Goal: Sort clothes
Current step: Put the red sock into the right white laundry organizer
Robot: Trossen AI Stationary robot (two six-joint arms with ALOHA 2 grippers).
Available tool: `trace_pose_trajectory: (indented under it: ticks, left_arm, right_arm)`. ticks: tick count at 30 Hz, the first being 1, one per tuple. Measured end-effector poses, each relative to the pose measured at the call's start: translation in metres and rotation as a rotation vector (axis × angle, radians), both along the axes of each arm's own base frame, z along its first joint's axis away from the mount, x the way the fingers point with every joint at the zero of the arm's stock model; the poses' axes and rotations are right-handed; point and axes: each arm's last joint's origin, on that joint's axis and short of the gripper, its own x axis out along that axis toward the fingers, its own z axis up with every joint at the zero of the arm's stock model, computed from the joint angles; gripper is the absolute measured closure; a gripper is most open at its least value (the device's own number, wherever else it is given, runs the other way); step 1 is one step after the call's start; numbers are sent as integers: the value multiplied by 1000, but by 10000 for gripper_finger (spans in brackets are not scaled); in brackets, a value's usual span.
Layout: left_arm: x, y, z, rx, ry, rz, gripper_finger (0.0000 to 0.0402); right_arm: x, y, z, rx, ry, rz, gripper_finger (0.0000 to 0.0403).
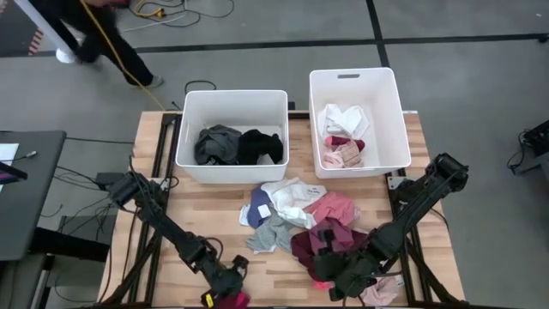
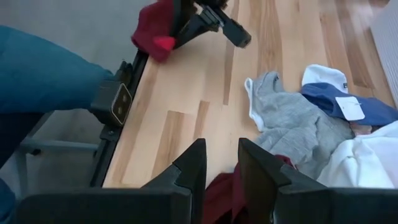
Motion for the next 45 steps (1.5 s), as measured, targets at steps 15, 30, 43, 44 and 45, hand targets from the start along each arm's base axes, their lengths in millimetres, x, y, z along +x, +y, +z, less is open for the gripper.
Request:
trace_pose_trajectory:
  ticks: [15,30,43,44,45]
  left_arm:
    - [-3,17,21,176,-68,-6,400]
    - [-43,80,155,287,-457,161,401]
    - [-66,133,211,358,-697,288,401]
    - [-66,136,212,369,-704,296,401]
    - [-66,138,213,380,-711,304,401]
  right_arm:
    - [7,4,-6,2,-18,6,294]
    - [42,-3,-15,-59,-133,46,257]
    - [84,-52,0,-75,-291,-64,130]
    - [87,-55,2,-74,-310,-71,130]
    - [89,-58,3,-75,-325,-76,129]
